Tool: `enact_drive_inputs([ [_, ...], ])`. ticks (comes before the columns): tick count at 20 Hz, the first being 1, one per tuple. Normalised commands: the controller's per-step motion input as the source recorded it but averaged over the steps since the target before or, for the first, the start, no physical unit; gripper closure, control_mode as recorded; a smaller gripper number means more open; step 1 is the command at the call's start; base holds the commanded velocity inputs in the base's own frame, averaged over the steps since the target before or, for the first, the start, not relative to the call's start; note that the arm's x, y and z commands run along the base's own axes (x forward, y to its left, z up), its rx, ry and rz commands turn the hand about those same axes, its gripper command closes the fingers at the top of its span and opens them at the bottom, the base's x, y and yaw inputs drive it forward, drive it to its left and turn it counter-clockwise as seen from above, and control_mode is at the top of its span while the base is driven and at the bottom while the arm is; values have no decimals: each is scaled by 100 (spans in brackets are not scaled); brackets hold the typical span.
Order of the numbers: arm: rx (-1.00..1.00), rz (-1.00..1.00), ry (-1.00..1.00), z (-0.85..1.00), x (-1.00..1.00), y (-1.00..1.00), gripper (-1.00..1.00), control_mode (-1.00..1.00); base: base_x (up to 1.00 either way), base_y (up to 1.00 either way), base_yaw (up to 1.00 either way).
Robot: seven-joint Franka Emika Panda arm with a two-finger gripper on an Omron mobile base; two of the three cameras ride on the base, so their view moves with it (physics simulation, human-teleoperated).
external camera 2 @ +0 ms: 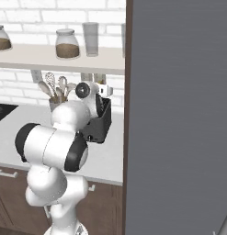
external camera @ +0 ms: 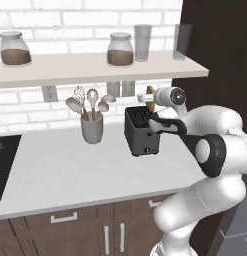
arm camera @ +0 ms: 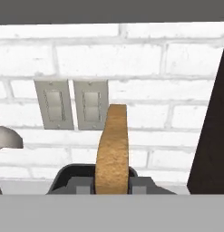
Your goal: Start the toaster. Once the lever pops up, take the bread to the plate on the dining counter.
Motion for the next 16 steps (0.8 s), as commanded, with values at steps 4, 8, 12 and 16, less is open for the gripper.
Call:
enact_drive_inputs([
  [4, -6, -5, 5, 12, -77, 27, 100, -100, 0, 0, 0],
  [8, -3, 0, 1, 2, -100, 15, 100, -100, 0, 0, 0],
  [12, -4, 0, 4, 4, -100, 11, 100, -100, 0, 0, 0],
  [16, -2, 0, 0, 23, -100, 7, 100, -100, 0, 0, 0],
])
